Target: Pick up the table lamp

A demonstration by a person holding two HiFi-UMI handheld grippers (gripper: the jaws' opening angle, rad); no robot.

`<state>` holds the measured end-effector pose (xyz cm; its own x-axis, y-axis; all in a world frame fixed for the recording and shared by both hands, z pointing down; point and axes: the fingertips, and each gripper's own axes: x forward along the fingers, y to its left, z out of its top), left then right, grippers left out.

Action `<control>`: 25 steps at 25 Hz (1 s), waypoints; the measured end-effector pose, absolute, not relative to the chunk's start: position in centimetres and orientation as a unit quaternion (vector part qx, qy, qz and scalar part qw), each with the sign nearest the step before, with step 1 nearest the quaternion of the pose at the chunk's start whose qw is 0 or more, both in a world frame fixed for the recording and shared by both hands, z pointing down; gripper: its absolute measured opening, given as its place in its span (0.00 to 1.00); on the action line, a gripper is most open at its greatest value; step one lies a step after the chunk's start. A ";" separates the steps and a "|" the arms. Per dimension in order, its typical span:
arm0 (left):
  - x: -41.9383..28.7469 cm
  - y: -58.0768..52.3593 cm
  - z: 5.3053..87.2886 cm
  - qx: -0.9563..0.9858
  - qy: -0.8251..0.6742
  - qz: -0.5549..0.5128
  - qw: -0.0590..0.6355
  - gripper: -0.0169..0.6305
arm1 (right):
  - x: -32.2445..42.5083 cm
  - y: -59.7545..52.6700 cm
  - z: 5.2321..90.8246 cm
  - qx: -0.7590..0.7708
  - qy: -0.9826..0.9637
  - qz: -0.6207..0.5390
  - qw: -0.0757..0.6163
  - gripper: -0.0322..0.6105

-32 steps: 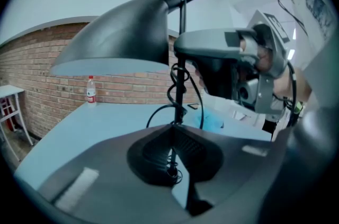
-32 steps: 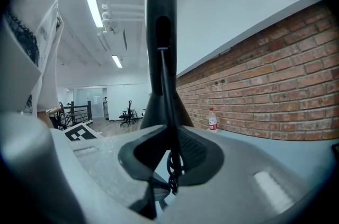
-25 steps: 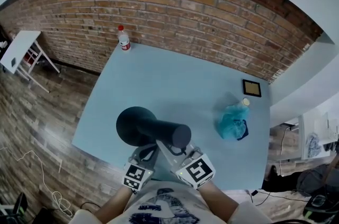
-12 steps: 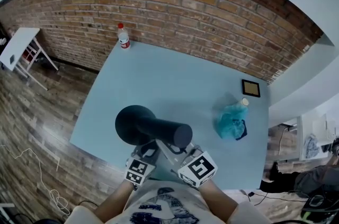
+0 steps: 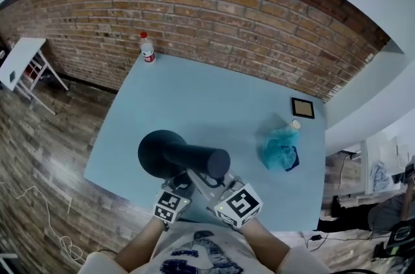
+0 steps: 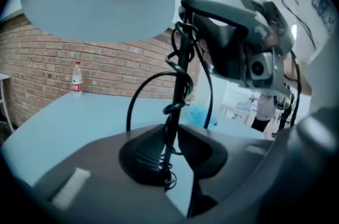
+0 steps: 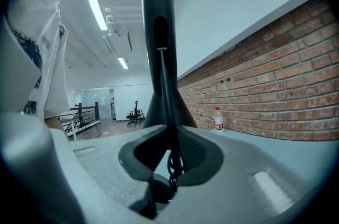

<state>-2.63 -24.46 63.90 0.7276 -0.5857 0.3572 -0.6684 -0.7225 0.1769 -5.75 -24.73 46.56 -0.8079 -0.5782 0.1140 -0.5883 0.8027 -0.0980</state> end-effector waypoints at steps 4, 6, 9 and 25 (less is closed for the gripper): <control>-2.4 -24.7 64.0 0.925 -0.326 0.121 0.154 0.12 | -5.5 -24.8 46.6 0.308 -0.948 0.066 0.034 0.12; -2.3 -24.8 63.9 0.925 -0.324 0.119 0.158 0.12 | -5.5 -24.8 46.6 0.310 -0.948 0.066 0.032 0.12; -2.0 -25.0 64.1 0.924 -0.327 0.117 0.161 0.13 | -5.5 -24.8 46.5 0.311 -0.948 0.065 0.031 0.12; -1.9 -25.1 64.8 0.926 -0.329 0.133 0.126 0.13 | -5.4 -24.5 46.4 0.314 -0.947 0.057 0.025 0.11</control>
